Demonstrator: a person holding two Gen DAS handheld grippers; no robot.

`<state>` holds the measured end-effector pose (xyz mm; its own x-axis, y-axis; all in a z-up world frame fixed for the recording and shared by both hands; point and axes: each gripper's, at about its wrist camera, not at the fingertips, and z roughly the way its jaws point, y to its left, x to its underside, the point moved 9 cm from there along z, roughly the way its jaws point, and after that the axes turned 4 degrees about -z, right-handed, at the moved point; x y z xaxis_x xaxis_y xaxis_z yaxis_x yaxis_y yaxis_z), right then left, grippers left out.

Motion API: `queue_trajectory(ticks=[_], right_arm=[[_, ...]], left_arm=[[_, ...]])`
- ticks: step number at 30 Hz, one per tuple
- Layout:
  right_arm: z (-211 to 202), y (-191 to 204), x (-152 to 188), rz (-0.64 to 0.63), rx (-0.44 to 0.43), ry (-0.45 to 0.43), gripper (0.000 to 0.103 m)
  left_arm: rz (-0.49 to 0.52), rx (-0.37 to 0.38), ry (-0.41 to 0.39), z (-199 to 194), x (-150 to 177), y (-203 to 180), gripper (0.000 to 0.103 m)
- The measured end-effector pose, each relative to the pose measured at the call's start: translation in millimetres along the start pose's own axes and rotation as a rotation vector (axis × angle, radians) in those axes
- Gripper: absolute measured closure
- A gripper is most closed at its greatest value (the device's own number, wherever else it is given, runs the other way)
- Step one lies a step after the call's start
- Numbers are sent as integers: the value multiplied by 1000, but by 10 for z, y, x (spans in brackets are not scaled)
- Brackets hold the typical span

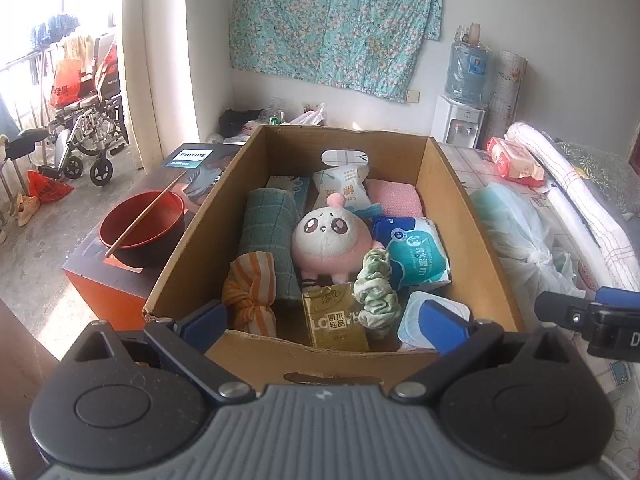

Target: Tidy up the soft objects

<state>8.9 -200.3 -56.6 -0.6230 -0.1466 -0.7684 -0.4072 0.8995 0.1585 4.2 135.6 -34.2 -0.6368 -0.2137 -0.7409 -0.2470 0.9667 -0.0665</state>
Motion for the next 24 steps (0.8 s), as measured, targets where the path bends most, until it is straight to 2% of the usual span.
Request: queue_trajectory(ticks=[4, 10, 24], right_arm=[[-25, 27, 37, -1, -2, 9, 1], [-40, 15, 80, 12, 16, 18, 1], [10, 177, 150, -41, -17, 77, 1]], left_arm=[[10, 9, 38, 23, 66, 3, 0], [-34, 36, 94, 28, 147, 18, 0], [-62, 12, 174, 44, 252, 21, 0]])
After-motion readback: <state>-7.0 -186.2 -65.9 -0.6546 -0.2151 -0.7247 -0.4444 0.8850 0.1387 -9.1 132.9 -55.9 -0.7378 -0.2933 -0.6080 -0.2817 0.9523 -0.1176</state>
